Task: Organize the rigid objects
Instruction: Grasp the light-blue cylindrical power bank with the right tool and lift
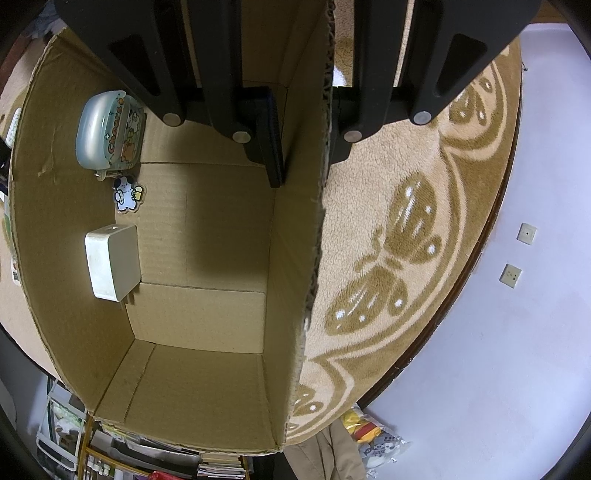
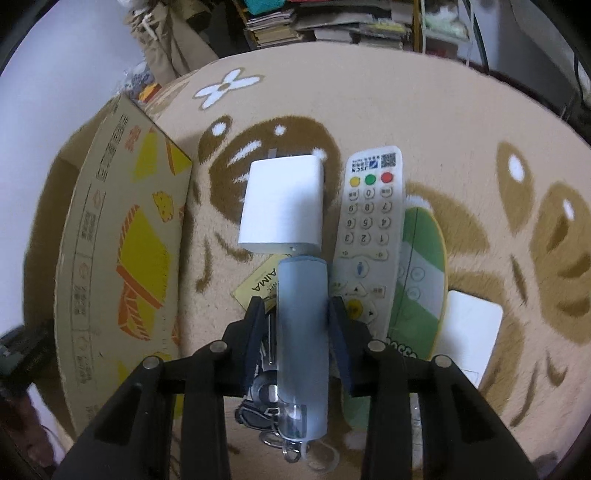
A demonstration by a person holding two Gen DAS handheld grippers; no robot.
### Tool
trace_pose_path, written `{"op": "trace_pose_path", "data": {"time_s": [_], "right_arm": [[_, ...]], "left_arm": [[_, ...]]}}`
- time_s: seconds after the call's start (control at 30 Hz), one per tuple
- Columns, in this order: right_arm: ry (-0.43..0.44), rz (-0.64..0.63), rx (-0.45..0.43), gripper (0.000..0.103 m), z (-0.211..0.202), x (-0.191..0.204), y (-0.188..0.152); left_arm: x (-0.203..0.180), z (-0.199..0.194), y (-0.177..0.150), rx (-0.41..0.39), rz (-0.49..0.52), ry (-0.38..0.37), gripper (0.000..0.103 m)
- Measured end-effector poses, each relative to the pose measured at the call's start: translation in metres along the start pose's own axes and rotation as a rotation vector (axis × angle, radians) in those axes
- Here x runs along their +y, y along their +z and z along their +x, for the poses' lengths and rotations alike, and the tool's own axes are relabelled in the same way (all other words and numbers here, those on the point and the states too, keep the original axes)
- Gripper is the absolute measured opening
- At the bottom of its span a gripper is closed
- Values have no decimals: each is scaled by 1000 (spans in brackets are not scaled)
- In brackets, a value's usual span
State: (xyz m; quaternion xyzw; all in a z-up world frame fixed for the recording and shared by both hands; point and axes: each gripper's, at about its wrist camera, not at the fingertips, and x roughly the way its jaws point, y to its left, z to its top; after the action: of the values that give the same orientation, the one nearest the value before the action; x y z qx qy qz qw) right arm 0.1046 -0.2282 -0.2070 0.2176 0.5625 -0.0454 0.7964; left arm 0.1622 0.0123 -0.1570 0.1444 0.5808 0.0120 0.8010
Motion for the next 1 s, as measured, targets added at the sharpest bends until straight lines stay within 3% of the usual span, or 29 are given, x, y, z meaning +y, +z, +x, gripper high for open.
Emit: {"op": "trace_pose_path", "data": {"time_s": [0.33, 0.57, 0.73, 1.0], "right_arm": [[12, -30, 41, 41, 6, 8, -6], [-46, -129, 25, 43, 12, 26, -13], [-23, -91, 30, 33, 21, 22, -16], [-77, -103, -17, 31, 5, 25, -12]], "left_arm": [[1, 0, 0, 0, -1, -1, 16], [1, 0, 0, 0, 0, -1, 16], [2, 0, 0, 2, -2, -3, 16], [2, 0, 0, 3, -4, -6, 16]]}}
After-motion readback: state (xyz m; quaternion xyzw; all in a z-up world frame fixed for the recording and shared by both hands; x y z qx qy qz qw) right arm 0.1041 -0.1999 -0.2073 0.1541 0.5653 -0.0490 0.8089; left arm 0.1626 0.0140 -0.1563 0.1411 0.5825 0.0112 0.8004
